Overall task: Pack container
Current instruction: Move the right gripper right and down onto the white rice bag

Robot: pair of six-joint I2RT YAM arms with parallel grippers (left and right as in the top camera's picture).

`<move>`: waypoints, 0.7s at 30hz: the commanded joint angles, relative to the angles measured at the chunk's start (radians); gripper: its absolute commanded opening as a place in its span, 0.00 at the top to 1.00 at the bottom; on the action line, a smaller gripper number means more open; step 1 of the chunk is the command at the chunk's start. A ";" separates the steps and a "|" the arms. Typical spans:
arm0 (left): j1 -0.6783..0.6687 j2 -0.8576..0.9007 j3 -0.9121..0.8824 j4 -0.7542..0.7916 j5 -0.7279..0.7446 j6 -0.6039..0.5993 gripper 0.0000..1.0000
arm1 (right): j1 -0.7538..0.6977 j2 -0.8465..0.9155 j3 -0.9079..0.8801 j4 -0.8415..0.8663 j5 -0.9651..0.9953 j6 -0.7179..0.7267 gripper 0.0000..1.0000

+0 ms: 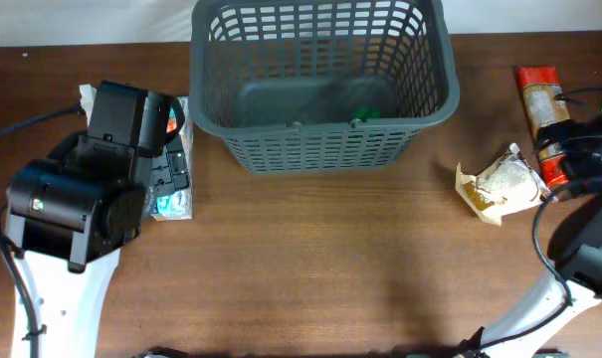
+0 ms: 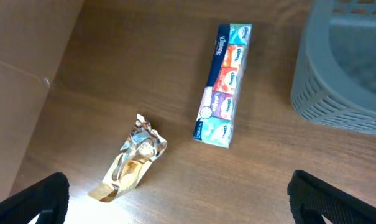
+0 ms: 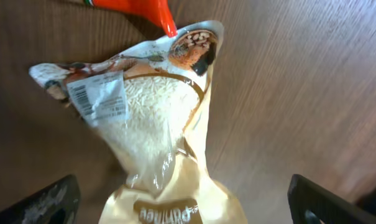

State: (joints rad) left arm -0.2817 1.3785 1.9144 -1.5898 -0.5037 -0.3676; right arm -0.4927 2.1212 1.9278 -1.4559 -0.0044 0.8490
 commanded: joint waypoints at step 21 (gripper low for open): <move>0.006 0.003 -0.003 -0.034 0.011 -0.014 0.01 | 0.138 -0.021 -0.254 0.248 0.122 0.098 0.01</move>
State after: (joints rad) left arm -0.2817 1.3785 1.9144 -1.6234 -0.5034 -0.3676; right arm -0.3534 2.1197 1.7050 -1.2194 0.1223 0.9394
